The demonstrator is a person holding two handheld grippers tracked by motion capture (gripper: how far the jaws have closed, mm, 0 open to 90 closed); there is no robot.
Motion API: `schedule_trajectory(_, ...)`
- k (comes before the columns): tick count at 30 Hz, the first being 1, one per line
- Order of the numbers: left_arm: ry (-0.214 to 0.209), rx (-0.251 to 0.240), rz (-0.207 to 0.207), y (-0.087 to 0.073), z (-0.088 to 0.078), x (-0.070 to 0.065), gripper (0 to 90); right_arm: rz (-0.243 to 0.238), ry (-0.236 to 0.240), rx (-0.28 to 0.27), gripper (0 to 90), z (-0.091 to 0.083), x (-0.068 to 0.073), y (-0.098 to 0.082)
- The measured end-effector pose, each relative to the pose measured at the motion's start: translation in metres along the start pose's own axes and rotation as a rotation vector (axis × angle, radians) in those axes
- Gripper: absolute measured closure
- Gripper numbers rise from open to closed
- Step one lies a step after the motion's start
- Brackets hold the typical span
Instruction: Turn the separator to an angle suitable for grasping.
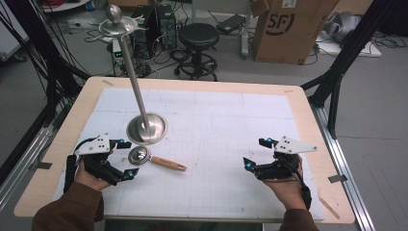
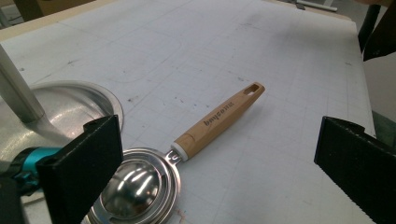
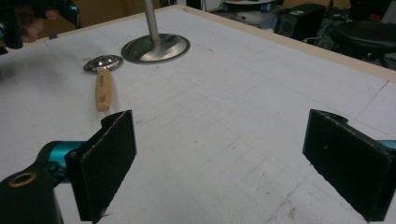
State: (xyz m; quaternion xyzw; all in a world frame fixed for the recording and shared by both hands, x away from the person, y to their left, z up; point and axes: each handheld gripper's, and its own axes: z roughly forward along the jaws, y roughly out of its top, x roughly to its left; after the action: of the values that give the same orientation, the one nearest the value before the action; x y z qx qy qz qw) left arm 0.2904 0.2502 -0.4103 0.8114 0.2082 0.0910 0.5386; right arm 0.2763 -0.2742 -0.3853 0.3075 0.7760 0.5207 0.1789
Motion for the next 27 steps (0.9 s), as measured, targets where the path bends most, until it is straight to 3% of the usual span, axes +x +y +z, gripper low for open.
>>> schedule_trajectory(14, -0.017, -0.001, 0.005, 0.001, 0.004, -0.002, 1.7, 0.002, -0.003, 0.023, 8.6, 0.001, 0.002, -0.005)
schedule_trajectory(27, -0.017, 0.033, 0.015, 0.002, 0.014, -0.005, 2.7, 0.002, 0.000, 0.037, 8.6, 0.004, 0.000, -0.008)
